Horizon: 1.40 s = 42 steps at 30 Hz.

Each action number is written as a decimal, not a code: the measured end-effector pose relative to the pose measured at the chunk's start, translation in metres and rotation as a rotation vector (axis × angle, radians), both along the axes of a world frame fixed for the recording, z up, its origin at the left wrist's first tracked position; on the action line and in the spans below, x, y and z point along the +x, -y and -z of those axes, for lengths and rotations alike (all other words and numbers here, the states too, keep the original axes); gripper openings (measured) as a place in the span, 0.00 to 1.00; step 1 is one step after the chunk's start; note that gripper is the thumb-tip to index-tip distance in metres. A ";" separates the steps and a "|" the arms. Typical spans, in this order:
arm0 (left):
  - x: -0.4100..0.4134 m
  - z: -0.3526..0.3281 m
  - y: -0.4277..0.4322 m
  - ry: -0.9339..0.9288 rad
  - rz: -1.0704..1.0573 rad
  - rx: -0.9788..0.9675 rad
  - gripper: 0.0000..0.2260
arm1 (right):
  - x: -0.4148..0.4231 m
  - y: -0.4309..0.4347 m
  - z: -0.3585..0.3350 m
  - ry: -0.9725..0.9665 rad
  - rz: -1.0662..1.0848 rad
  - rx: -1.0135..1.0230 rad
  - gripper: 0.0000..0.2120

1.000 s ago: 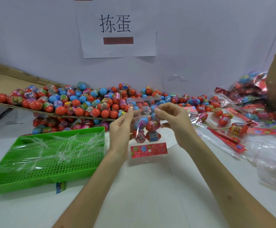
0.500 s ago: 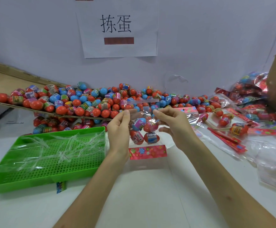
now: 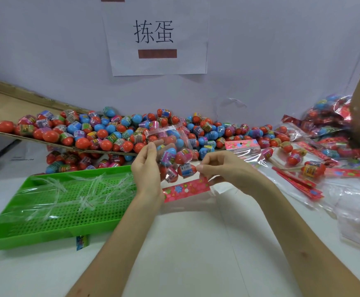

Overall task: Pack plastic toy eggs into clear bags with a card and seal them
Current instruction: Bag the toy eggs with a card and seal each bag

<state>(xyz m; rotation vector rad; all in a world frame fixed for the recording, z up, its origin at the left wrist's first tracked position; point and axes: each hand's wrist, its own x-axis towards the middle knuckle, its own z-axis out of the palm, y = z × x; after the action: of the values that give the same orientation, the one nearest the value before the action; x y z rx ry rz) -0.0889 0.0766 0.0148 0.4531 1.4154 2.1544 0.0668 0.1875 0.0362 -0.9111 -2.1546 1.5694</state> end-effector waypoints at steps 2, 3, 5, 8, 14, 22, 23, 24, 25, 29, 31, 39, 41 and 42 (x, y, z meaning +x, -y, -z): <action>0.000 -0.001 0.000 0.014 -0.003 0.004 0.14 | -0.001 -0.002 -0.002 -0.025 -0.001 -0.017 0.08; 0.000 -0.002 0.000 0.021 -0.003 0.009 0.15 | -0.001 -0.002 -0.002 -0.032 -0.002 -0.023 0.08; 0.001 -0.004 0.000 0.028 -0.005 0.012 0.18 | -0.001 -0.003 -0.003 -0.037 -0.007 -0.032 0.09; 0.002 -0.005 0.001 0.019 -0.025 0.008 0.17 | -0.002 0.000 -0.003 0.016 -0.080 0.002 0.10; 0.003 -0.005 0.004 -0.024 -0.057 0.020 0.13 | -0.003 0.008 0.003 0.145 -0.166 0.078 0.15; -0.002 -0.005 0.002 0.052 -0.076 0.057 0.12 | -0.003 0.008 0.007 0.208 -0.293 0.063 0.11; -0.003 -0.004 0.002 0.065 -0.073 0.065 0.11 | -0.001 0.005 0.006 0.192 -0.304 0.041 0.10; -0.004 -0.004 0.002 0.072 -0.067 0.068 0.11 | 0.002 0.003 0.004 0.179 -0.318 0.025 0.08; -0.004 -0.003 0.002 0.071 -0.056 0.069 0.11 | 0.004 0.000 0.003 0.171 -0.338 0.018 0.07; -0.004 -0.004 0.001 0.115 -0.021 0.095 0.13 | 0.002 -0.002 0.006 0.092 -0.311 -0.037 0.06; -0.007 -0.007 0.002 0.143 -0.034 0.130 0.11 | -0.004 0.004 0.011 0.008 -0.235 -0.113 0.08; -0.006 -0.009 0.003 0.193 -0.061 0.194 0.12 | -0.038 0.055 0.035 0.050 -0.206 -0.128 0.16; -0.006 -0.007 0.002 0.163 -0.063 0.171 0.15 | -0.040 0.060 0.037 0.000 -0.160 -0.129 0.13; -0.008 -0.007 0.002 0.160 -0.068 0.152 0.14 | -0.038 0.058 0.036 -0.008 -0.170 -0.131 0.13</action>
<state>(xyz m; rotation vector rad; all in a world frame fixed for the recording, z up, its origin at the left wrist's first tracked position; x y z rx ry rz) -0.0965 0.0744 0.0215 0.2829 1.2013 2.3075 0.0289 0.1291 0.0000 -0.7755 -2.1946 1.8100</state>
